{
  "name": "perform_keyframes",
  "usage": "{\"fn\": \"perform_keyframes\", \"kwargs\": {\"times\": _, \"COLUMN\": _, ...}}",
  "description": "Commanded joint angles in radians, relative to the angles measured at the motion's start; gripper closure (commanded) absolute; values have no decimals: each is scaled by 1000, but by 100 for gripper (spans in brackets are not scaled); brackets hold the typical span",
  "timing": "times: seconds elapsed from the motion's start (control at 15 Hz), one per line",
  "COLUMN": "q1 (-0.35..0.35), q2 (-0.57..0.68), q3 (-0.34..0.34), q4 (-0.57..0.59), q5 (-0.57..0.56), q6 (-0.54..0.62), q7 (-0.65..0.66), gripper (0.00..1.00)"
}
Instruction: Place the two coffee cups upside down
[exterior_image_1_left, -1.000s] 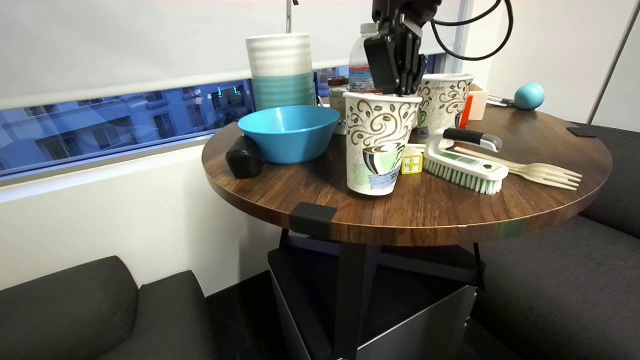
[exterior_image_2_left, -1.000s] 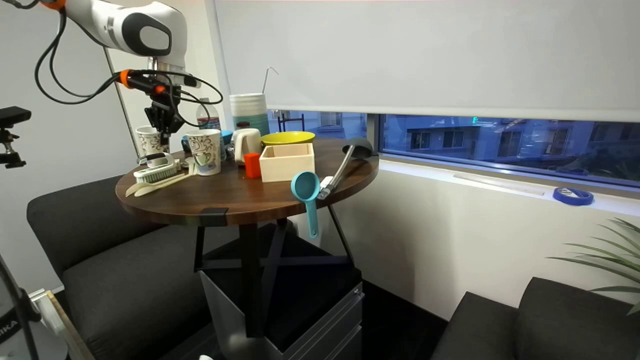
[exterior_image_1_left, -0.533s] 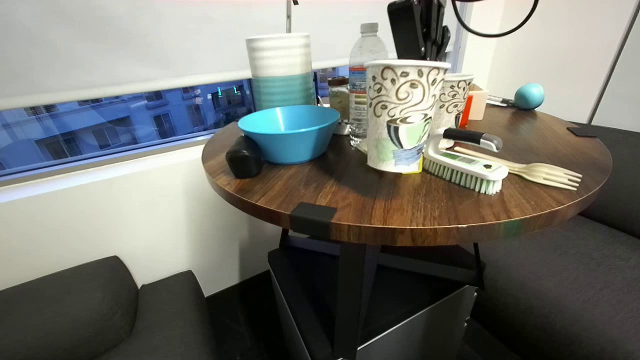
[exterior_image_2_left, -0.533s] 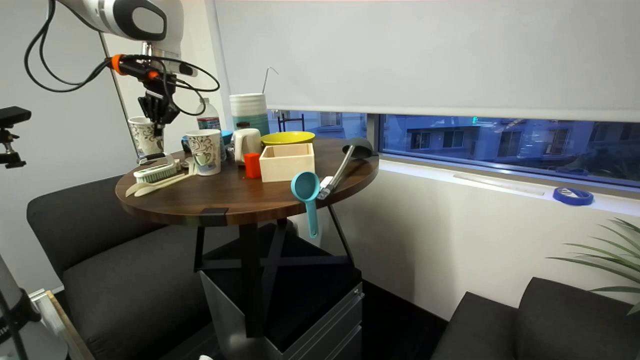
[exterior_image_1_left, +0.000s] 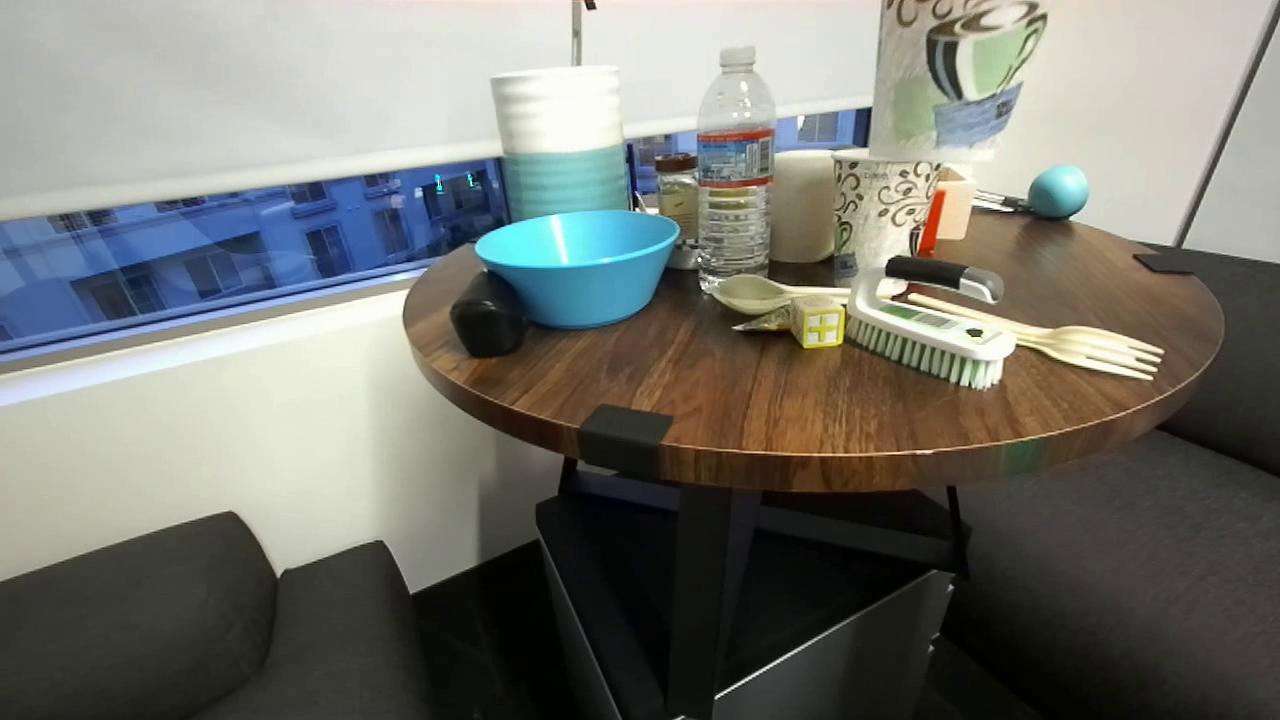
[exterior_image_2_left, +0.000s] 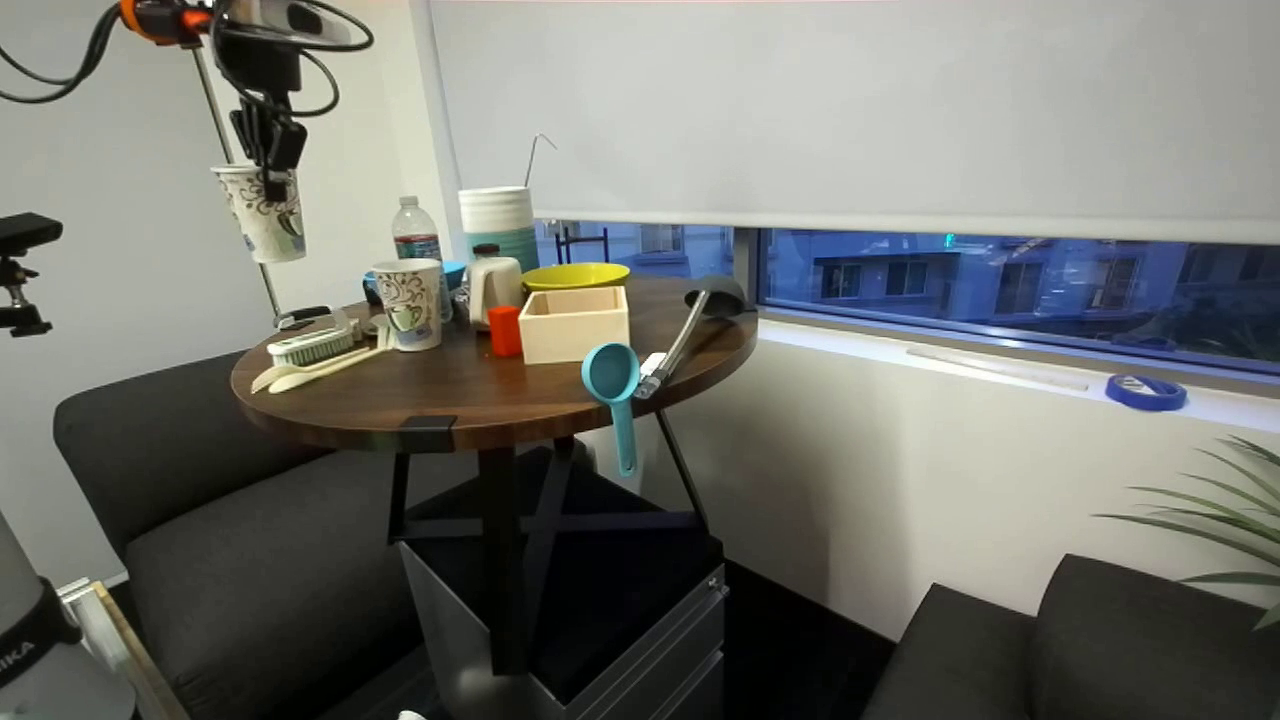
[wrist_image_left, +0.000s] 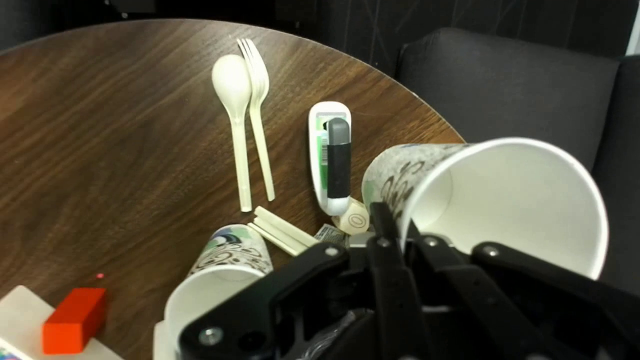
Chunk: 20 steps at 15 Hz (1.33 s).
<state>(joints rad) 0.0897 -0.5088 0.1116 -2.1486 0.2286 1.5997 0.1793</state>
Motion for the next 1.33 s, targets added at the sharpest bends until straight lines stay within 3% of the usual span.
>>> {"fn": "perform_keyframes", "kwargs": {"times": 0.0, "q1": -68, "q2": -65, "q3": 4, "q4": 7, "q5": -27, "q6": -20, "q7": 139, "gripper": 99}}
{"fn": "perform_keyframes", "kwargs": {"times": 0.53, "q1": -200, "q2": -6, "q3": 39, "q4": 30, "q5": -82, "q6": 77, "q7": 453, "gripper": 99}}
{"fn": "perform_keyframes", "kwargs": {"times": 0.93, "q1": -202, "q2": 70, "q3": 37, "q4": 34, "q5": -129, "q6": 141, "q7": 587, "gripper": 99}}
{"fn": "perform_keyframes", "kwargs": {"times": 1.27, "q1": -189, "q2": 115, "q3": 26, "q4": 31, "q5": -159, "q6": 158, "q7": 623, "gripper": 99}}
